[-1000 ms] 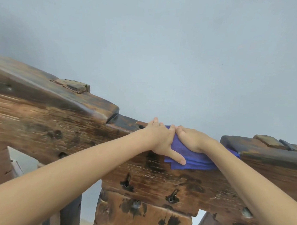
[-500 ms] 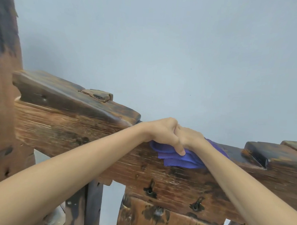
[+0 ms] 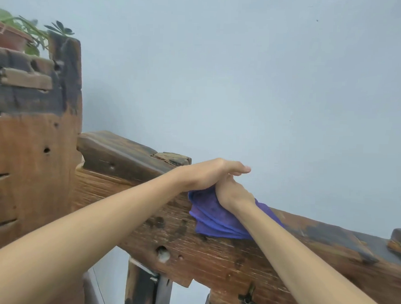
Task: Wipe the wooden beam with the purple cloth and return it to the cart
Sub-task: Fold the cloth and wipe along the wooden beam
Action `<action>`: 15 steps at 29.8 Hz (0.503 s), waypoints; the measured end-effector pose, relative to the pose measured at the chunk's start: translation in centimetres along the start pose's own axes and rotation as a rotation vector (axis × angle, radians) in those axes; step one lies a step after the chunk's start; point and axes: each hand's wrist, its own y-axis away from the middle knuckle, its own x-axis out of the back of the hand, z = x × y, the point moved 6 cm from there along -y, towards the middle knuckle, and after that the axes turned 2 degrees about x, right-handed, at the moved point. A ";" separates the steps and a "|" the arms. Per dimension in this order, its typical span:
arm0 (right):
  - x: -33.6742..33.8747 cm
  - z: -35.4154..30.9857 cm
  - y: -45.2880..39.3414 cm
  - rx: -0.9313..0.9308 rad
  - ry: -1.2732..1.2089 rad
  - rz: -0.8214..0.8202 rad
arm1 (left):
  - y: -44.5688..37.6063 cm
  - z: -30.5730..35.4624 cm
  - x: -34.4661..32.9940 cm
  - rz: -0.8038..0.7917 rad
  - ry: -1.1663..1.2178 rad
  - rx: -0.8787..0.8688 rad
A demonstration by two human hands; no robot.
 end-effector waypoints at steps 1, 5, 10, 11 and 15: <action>-0.4 -0.1 -0.4 0.017 -0.028 -0.008 | 0.2 -0.6 0.6 0.032 -0.014 -0.009; -0.6 -3.8 -0.7 0.122 -0.019 -0.030 | 0.9 -3.0 2.6 0.220 -0.391 -0.124; -0.9 -7.8 -0.6 0.167 0.119 0.037 | 3.1 -5.3 5.5 0.356 -0.594 -0.248; -1.1 -8.6 -0.6 0.177 0.118 0.039 | 3.5 -5.8 6.3 0.382 -0.601 -0.241; -2.0 -11.9 -1.1 0.148 0.082 0.016 | 5.1 -8.0 9.8 0.443 -0.604 -0.199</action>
